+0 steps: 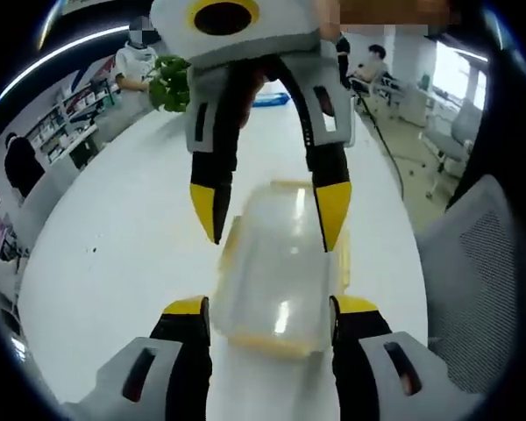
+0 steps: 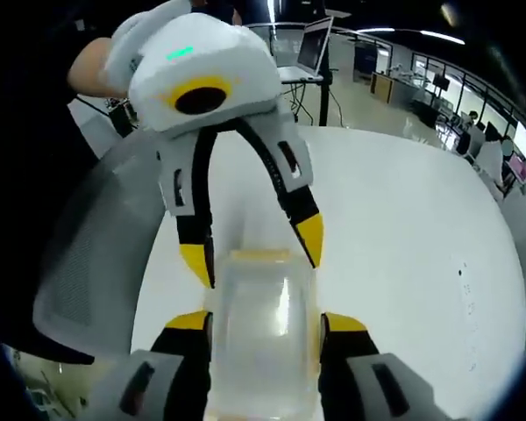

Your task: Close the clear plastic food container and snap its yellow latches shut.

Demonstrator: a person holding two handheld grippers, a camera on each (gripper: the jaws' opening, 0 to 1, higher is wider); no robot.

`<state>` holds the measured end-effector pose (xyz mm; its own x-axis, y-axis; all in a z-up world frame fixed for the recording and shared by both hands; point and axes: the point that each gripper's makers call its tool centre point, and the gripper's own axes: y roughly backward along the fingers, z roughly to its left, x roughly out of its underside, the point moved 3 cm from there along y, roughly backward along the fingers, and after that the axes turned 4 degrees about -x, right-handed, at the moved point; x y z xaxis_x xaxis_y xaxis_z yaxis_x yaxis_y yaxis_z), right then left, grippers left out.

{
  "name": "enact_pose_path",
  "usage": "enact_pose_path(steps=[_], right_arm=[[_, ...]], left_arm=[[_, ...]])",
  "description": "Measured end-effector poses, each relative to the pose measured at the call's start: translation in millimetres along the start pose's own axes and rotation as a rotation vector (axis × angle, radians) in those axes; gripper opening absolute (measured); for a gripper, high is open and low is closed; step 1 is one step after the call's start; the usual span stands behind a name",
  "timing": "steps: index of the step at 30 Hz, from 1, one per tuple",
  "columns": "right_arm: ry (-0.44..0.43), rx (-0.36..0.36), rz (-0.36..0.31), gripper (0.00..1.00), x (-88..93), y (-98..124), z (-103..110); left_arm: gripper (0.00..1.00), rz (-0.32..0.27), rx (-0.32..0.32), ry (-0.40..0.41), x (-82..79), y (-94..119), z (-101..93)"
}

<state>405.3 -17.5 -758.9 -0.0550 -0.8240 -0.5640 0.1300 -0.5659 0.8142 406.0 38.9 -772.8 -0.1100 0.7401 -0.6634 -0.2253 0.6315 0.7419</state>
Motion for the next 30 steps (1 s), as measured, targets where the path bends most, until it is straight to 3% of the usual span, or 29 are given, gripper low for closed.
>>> enact_pose_path(steps=[10, 25, 27, 30], right_arm=[[-0.039, 0.080, -0.015, 0.48, 3.7, 0.0, -4.8], [-0.266, 0.317, -0.170, 0.48, 7.9, 12.2, -15.6], [-0.311, 0.370, -0.187, 0.48, 10.1, 12.6, -16.4], [-0.357, 0.437, -0.198, 0.49, 13.8, 14.1, -17.2]], left_arm=[[0.54, 0.000, -0.068, 0.061, 3.0, 5.7, 10.3], [0.57, -0.082, -0.323, 0.351, 11.9, 17.2, 32.5], [0.57, -0.062, -0.363, 0.361, 16.5, 18.5, 31.9], [0.58, -0.080, -0.402, 0.400, 17.9, 19.5, 31.7]])
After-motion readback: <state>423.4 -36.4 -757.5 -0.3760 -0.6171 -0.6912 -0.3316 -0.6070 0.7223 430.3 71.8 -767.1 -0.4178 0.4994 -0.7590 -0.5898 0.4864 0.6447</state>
